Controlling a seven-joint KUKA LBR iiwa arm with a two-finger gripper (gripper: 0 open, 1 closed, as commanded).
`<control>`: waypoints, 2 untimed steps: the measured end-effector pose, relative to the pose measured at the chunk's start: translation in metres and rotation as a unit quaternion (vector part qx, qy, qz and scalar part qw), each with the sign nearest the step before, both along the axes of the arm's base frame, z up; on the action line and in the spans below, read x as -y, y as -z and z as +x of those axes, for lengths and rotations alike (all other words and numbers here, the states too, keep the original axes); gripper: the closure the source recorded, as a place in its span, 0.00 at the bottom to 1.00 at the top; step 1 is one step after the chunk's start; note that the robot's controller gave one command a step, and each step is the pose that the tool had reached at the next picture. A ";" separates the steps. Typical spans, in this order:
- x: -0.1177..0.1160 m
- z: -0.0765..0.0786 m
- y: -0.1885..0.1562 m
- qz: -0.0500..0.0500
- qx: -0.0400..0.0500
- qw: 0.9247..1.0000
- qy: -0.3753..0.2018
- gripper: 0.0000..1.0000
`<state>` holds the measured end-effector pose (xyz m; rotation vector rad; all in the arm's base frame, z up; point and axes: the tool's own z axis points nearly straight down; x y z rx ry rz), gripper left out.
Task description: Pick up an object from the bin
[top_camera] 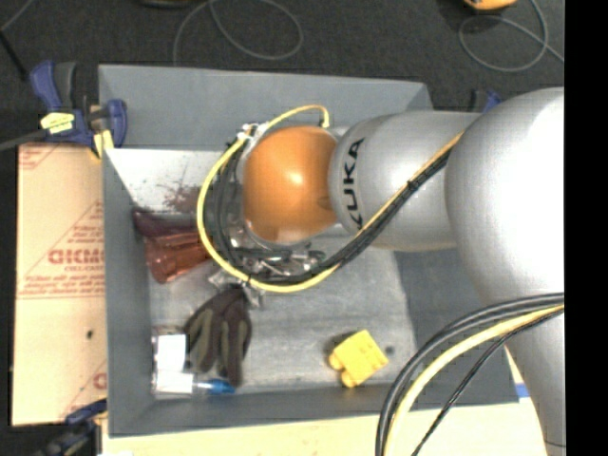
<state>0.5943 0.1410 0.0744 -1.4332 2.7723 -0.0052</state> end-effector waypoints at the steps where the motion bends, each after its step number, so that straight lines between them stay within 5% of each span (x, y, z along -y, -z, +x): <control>1: 0.000 0.000 0.000 0.000 0.000 1.000 0.000 1.00; 2: 0.000 -0.001 -0.004 0.000 -0.002 1.000 0.000 1.00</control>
Offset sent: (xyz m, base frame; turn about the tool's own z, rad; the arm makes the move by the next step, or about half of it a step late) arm 0.0000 0.0000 0.0664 0.0000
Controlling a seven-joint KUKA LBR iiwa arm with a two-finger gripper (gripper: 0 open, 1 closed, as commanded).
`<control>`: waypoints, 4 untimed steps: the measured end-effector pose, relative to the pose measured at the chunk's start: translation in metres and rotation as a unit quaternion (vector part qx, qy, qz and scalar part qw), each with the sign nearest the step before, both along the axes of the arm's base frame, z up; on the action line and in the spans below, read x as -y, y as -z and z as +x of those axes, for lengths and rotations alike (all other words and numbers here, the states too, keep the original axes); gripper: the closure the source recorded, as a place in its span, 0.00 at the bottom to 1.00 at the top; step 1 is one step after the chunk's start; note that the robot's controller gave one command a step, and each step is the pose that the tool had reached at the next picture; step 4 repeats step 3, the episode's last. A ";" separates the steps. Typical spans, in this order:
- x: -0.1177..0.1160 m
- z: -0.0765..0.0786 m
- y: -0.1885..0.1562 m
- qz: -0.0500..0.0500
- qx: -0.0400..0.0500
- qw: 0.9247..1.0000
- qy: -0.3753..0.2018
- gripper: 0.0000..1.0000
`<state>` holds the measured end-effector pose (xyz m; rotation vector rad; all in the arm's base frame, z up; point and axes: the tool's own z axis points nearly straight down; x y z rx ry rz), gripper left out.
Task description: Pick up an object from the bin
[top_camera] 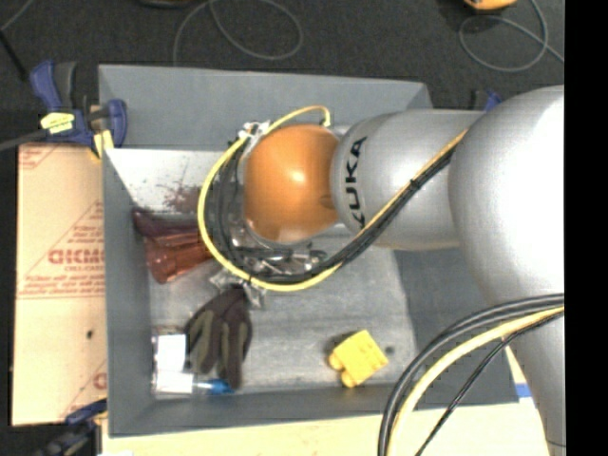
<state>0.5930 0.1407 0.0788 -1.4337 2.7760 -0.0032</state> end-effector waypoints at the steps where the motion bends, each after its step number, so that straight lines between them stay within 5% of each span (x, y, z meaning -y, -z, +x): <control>1: 0.001 -0.001 -0.019 -0.001 -0.002 1.000 0.001 1.00; 4: 0.000 0.000 -0.057 0.000 0.001 1.000 0.002 1.00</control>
Offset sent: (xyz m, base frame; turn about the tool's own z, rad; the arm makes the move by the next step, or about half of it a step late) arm 0.0001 0.0000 0.0891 0.0000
